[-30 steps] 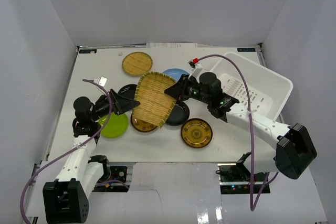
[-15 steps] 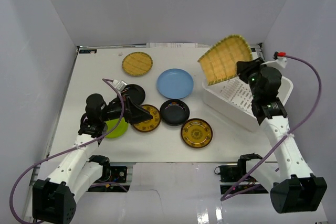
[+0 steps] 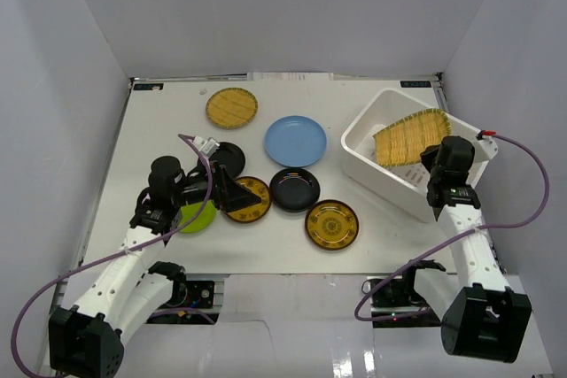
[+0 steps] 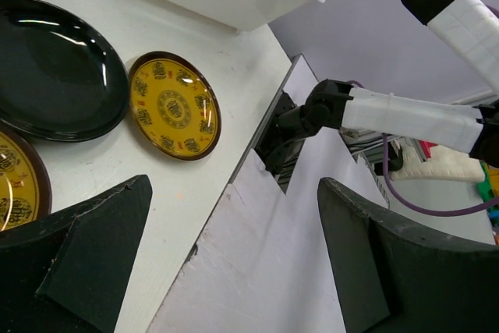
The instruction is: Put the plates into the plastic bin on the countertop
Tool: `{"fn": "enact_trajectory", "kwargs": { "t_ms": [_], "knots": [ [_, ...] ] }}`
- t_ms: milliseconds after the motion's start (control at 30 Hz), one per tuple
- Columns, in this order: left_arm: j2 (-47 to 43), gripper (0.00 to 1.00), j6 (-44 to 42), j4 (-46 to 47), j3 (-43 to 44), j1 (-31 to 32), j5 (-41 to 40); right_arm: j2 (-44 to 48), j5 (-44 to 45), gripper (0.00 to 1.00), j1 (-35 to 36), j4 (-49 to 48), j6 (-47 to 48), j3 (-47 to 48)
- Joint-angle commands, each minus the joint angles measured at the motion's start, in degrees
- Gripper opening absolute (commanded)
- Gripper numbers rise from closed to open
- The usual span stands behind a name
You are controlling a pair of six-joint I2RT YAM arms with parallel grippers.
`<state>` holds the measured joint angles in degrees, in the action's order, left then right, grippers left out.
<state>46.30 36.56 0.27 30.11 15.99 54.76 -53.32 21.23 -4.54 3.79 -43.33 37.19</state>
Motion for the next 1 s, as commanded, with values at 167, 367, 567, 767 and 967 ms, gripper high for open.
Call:
{"fn": "enact_trajectory", "kwargs": {
  "t_ms": [167,367,567,767,967],
  "knots": [
    [-0.08,0.98,-3.51,-5.19,3.37,0.18,-6.77,-10.75,-4.71,0.13,-0.21,-4.41,-1.23,0.78],
    [2.99,0.98,-1.84,-5.99,5.39,0.18,-12.4,-12.69,-5.07,0.87,-0.21,-3.88,2.1,1.66],
    [9.41,0.98,2.81,-5.02,7.07,0.1,-19.49,-7.25,0.21,0.96,-0.21,-0.2,8.08,2.54],
    [18.28,0.98,6.68,-1.77,10.05,0.27,-29.51,-0.04,-4.0,0.9,-0.12,1.48,12.39,4.2],
    [27.07,0.92,8.0,-1.06,16.29,0.01,-40.77,4.44,-7.87,0.9,-0.12,4.03,13.89,3.16]
  ]
}}
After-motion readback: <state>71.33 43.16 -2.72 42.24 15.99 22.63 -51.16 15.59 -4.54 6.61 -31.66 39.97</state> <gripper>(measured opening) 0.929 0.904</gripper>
